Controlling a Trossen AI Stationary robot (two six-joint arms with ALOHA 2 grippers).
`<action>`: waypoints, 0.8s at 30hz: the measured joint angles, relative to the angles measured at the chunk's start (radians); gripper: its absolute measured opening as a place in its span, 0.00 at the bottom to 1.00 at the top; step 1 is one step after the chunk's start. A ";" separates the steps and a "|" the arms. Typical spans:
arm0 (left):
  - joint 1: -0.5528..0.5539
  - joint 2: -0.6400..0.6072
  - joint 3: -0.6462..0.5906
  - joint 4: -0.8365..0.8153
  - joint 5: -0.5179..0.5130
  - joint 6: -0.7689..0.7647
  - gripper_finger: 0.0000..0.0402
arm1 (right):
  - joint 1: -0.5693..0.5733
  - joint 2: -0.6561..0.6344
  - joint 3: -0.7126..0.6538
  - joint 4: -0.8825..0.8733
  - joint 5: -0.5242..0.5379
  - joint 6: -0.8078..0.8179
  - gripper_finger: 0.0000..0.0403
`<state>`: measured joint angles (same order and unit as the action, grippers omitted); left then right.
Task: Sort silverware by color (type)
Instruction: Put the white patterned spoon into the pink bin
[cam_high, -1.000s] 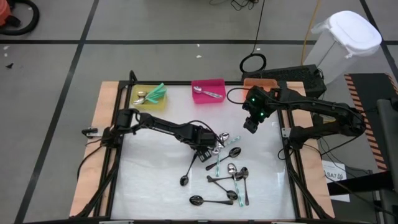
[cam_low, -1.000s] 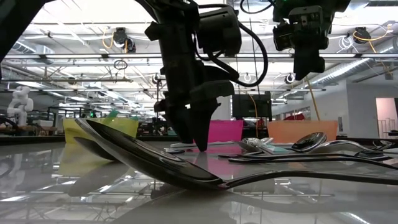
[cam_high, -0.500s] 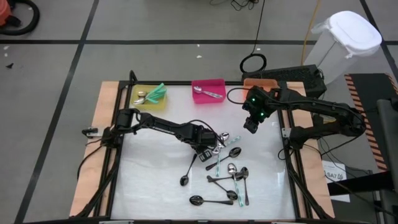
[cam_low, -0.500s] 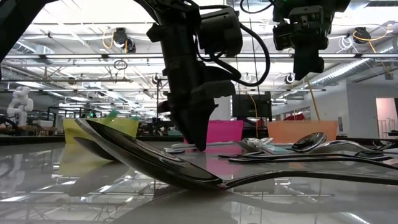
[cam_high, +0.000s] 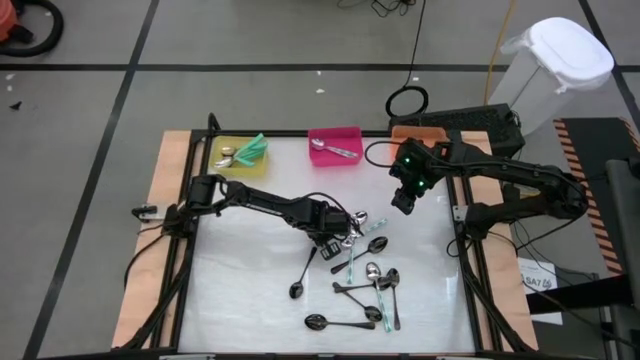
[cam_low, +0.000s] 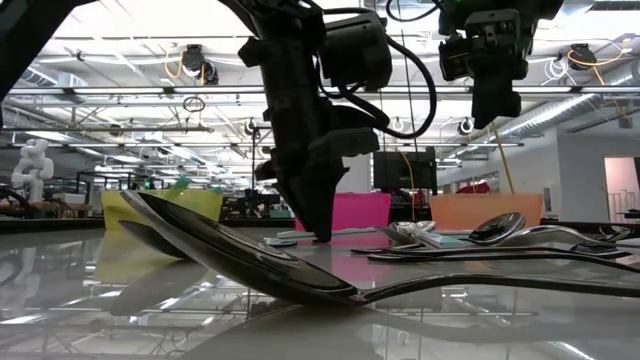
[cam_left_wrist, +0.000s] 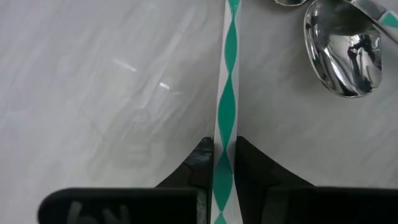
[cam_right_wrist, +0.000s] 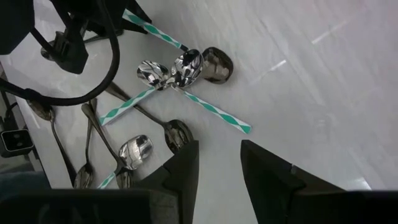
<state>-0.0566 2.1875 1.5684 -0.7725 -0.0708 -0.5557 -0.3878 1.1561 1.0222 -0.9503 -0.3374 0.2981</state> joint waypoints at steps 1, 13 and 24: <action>0.000 0.001 0.016 -0.018 -0.001 0.000 0.09 | 0.000 0.000 0.000 0.000 0.000 0.000 0.29; 0.008 0.010 0.289 -0.343 -0.088 0.024 0.09 | -0.001 -0.002 0.000 0.004 0.066 0.043 0.29; 0.013 0.008 0.340 -0.395 -0.094 -0.004 0.09 | 0.000 -0.075 0.000 0.004 0.080 0.078 0.29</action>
<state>-0.0441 2.1956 1.9079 -1.1678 -0.1643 -0.5598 -0.3882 1.0807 1.0225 -0.9466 -0.2577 0.3766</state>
